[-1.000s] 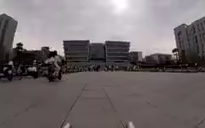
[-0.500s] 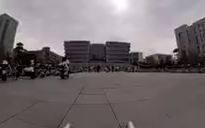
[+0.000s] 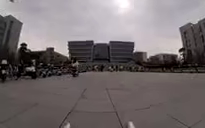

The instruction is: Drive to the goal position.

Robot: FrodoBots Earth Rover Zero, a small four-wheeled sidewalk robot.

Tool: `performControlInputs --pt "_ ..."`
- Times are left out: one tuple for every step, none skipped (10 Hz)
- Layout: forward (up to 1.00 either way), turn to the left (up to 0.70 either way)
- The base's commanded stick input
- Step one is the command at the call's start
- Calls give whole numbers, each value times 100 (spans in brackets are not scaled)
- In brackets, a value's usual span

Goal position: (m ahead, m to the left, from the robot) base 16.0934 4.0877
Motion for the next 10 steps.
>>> performControlInputs --pt "70 0" --pt "70 0" --pt "70 0" --pt "70 0" --pt "70 0" --pt "70 0" --pt "70 0" --pt "70 0" --pt "70 0" --pt "70 0"
